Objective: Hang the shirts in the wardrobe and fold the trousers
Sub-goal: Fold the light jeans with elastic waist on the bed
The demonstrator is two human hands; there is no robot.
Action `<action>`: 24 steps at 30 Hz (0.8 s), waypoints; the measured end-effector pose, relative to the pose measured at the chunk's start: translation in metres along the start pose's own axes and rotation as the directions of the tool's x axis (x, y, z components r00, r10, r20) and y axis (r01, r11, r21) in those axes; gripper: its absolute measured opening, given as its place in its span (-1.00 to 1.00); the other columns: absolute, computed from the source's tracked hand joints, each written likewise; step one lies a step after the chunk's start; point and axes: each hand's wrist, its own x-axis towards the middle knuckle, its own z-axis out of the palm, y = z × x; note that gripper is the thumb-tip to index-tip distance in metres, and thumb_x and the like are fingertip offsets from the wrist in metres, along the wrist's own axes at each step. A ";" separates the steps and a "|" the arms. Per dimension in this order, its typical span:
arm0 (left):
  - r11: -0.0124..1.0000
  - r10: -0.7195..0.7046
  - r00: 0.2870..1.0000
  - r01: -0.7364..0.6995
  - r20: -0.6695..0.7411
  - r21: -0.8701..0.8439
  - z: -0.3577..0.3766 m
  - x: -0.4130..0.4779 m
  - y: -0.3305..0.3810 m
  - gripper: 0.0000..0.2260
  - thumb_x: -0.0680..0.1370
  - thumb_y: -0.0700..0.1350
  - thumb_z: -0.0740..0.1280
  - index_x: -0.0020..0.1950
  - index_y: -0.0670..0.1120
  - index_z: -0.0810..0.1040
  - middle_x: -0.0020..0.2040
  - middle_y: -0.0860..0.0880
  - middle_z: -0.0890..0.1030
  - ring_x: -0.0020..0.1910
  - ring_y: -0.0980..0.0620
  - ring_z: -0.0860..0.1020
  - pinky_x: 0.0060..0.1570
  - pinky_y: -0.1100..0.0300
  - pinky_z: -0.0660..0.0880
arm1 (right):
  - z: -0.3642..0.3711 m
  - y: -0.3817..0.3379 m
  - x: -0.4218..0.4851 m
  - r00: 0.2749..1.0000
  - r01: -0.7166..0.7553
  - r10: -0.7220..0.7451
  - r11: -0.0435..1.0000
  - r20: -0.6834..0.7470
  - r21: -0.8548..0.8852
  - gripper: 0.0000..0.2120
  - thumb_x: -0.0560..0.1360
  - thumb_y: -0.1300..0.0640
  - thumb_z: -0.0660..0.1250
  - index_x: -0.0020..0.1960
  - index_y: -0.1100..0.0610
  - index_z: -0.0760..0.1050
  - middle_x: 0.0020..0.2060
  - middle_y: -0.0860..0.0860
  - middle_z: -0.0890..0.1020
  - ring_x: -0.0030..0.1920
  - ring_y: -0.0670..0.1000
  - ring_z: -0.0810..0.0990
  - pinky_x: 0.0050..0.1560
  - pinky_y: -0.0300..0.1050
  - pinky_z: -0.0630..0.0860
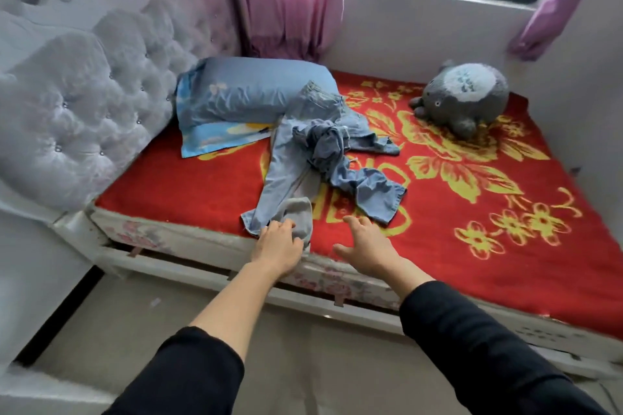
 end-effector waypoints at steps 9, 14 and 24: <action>0.999 0.041 0.998 -0.042 0.057 0.028 -0.019 0.187 0.008 -0.61 0.61 -0.07 0.12 0.44 -0.08 0.27 0.39 -0.15 0.35 0.37 -0.15 0.27 0.30 0.01 0.27 | -0.023 0.005 0.180 0.999 -0.043 0.043 0.999 0.013 0.009 -0.37 0.52 -0.08 0.25 0.51 0.06 0.13 0.39 0.09 0.31 0.34 0.16 0.33 0.26 0.19 0.39; 0.998 0.064 0.991 -0.064 0.121 -0.003 -0.035 0.311 0.004 -0.65 0.61 -0.08 0.11 0.40 -0.08 0.29 0.35 -0.14 0.38 0.33 -0.12 0.30 0.26 0.07 0.28 | -0.034 0.002 0.295 0.986 -0.148 0.146 0.989 0.077 0.019 -0.38 0.53 -0.05 0.24 0.51 0.07 0.12 0.39 0.10 0.32 0.37 0.17 0.30 0.29 0.19 0.35; 0.966 -0.057 0.951 0.129 0.303 -0.223 -0.003 0.504 0.001 -0.61 0.61 -0.02 0.14 0.44 -0.04 0.28 0.34 -0.13 0.43 0.30 -0.10 0.40 0.17 0.12 0.35 | -0.029 0.026 0.479 0.972 -0.233 0.232 0.972 0.032 0.033 -0.37 0.52 0.02 0.23 0.52 0.08 0.09 0.45 0.05 0.23 0.43 0.12 0.22 0.29 0.10 0.36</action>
